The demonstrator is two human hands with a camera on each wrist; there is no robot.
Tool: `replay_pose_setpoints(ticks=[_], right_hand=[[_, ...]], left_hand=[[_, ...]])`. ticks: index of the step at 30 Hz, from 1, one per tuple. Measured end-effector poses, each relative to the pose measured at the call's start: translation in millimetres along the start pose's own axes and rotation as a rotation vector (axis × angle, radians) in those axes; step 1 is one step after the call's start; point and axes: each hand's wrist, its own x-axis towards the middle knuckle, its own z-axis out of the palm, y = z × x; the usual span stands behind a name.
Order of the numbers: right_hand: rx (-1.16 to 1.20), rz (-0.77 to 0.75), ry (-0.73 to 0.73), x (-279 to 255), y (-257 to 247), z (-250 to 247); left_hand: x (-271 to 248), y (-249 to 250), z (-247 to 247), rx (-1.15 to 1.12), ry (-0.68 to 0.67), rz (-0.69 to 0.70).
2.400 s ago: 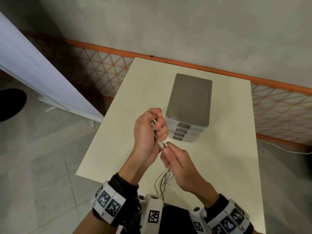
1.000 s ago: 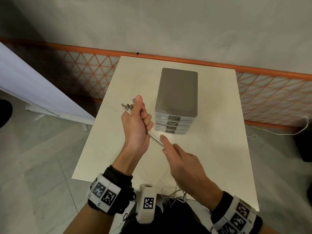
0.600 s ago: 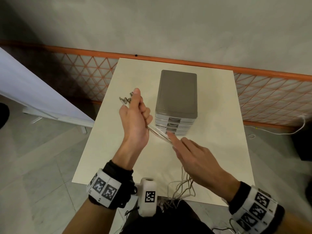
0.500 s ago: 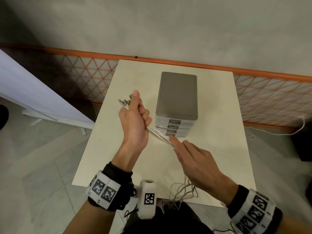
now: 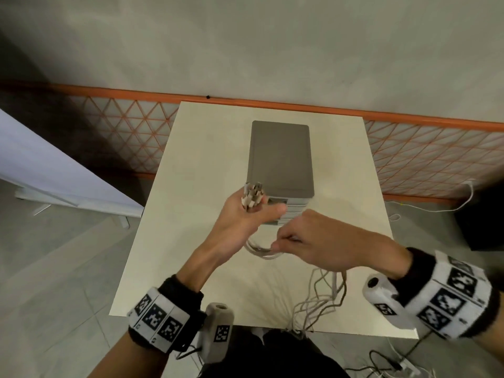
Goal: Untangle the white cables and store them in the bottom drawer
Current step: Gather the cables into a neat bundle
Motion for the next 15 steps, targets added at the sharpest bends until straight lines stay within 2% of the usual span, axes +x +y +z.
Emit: replay_pose_setpoints(ticks=[3, 5, 11, 15], right_hand=[[0.067, 0.079, 0.069, 4.9, -0.4, -12.4], [0.148, 0.123, 0.094, 7.6, -2.7, -14.7], [0.358, 0.206, 0.05, 12.4, -3.1, -15.6], [0.445, 0.151, 0.143, 12.7, 6.2, -12.6]], left_hand=[[-2.7, -5.1, -9.0, 0.082, -0.24, -0.001], [0.8, -9.9, -9.6, 0.17, -0.304, -0.017], [6.9, -24.0, 4.3, 0.224, -0.177, -0.095], [8.8, -26.9, 3.3, 0.212, -0.126, -0.12]])
